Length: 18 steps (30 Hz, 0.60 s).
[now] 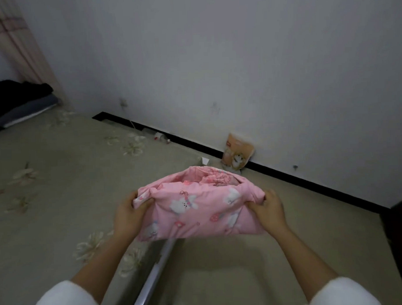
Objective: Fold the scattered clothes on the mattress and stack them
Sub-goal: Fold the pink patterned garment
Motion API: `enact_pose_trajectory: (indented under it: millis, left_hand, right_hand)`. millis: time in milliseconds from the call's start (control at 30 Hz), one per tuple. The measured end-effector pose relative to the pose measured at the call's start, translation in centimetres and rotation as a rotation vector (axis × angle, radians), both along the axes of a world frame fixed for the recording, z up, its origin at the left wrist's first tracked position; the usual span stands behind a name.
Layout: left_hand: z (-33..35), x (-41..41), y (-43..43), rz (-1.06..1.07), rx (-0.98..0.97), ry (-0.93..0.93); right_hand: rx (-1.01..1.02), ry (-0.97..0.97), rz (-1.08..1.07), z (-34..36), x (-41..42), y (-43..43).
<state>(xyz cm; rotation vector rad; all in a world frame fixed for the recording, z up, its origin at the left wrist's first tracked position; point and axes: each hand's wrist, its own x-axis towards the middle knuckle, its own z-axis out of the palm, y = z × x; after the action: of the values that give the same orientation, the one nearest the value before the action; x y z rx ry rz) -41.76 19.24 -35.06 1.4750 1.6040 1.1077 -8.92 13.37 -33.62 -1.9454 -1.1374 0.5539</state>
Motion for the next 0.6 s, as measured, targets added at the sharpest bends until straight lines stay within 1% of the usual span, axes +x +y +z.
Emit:
enact_pose_trajectory:
  millis: [100, 200, 367, 467, 600]
  left_hand:
    - [-0.4, 3.8, 4.7, -0.006, 0.003, 0.014]
    - [-1.3, 7.1, 10.4, -0.014, -0.004, -0.022]
    - [-1.7, 11.8, 22.3, -0.020, -0.053, -0.075]
    - [-0.9, 14.5, 28.7, -0.002, -0.040, -0.102]
    - [0.5, 17.8, 36.5, 0.049, -0.034, -0.086]
  right_hand:
    - [-0.012, 0.044, -0.012, -1.0, 3.4, 3.4]
    - [-0.022, 0.078, -0.020, -2.5, 7.2, 8.6]
    - [-0.049, 0.051, 0.002, -3.2, 12.3, 20.1]
    - [-0.051, 0.066, 0.020, -2.7, 15.0, 27.1]
    - [-0.007, 0.092, 0.070, -1.2, 18.1, 36.2]
